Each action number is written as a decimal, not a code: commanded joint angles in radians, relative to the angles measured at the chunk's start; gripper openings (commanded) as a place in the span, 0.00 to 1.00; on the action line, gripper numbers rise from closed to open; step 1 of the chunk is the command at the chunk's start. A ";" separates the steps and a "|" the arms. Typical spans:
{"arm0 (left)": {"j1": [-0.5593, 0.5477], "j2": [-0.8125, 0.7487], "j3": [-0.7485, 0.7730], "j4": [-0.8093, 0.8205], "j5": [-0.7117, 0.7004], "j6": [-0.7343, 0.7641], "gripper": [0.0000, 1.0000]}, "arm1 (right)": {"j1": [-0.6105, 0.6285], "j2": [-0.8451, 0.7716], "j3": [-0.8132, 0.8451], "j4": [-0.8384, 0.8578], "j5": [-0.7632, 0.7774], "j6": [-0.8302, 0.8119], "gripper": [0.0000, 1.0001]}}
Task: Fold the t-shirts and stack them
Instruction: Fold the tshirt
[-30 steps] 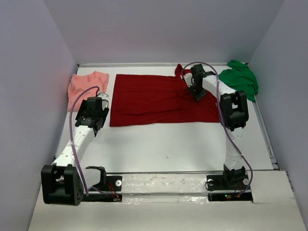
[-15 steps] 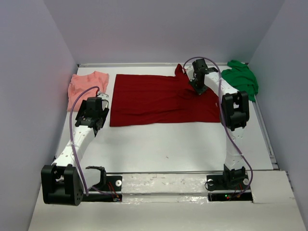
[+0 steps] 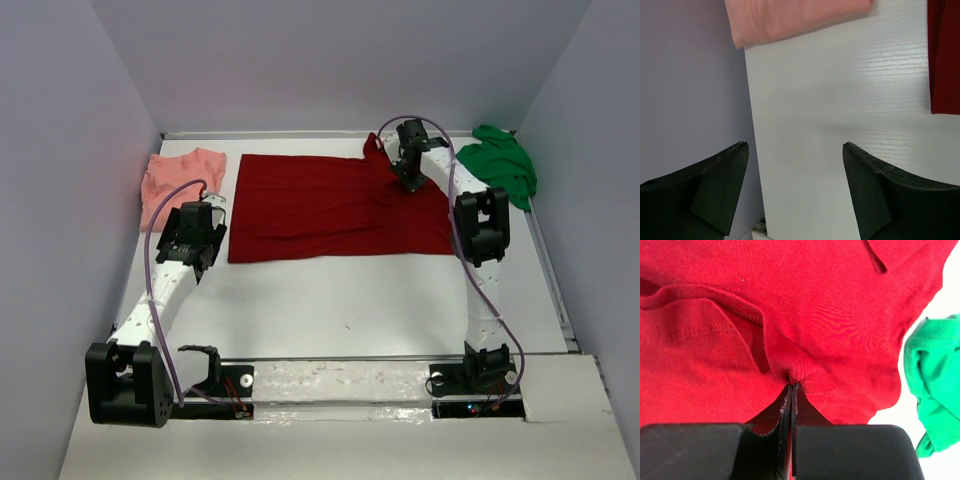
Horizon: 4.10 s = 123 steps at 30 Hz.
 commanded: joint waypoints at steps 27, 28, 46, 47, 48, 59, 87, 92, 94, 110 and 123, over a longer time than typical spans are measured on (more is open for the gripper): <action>-0.004 0.015 -0.008 0.002 -0.013 -0.005 0.89 | -0.004 0.102 0.110 0.111 0.080 -0.039 0.00; -0.006 0.018 -0.006 0.002 -0.014 -0.004 0.89 | -0.004 0.104 0.107 0.119 0.085 -0.040 0.00; -0.006 0.022 -0.008 -0.001 -0.019 -0.005 0.89 | -0.004 0.133 0.053 0.249 0.160 -0.069 0.66; -0.006 0.022 -0.006 0.001 -0.019 -0.005 0.89 | -0.004 0.131 0.058 0.252 0.163 -0.069 0.70; -0.006 0.022 -0.005 0.001 -0.019 -0.005 0.89 | -0.004 0.124 0.060 0.251 0.171 -0.069 0.74; -0.006 -0.002 0.004 -0.004 0.007 -0.011 0.89 | -0.004 -0.065 -0.008 0.297 0.249 -0.137 0.90; -0.110 0.326 0.211 0.100 0.414 0.075 0.87 | -0.014 -0.778 -0.786 0.185 0.005 0.153 1.00; -0.110 0.380 0.320 0.108 0.481 0.072 0.87 | -0.033 -0.662 -0.735 0.205 0.008 0.158 1.00; -0.111 0.406 0.360 0.113 0.499 0.073 0.87 | -0.033 -0.587 -0.686 0.203 0.010 0.161 1.00; -0.110 0.674 0.639 0.137 0.504 0.030 0.87 | -0.106 -0.197 -0.039 0.091 0.007 0.155 0.89; -0.108 0.811 0.728 0.251 0.320 0.036 0.86 | -0.142 0.087 0.317 0.073 0.039 0.130 0.51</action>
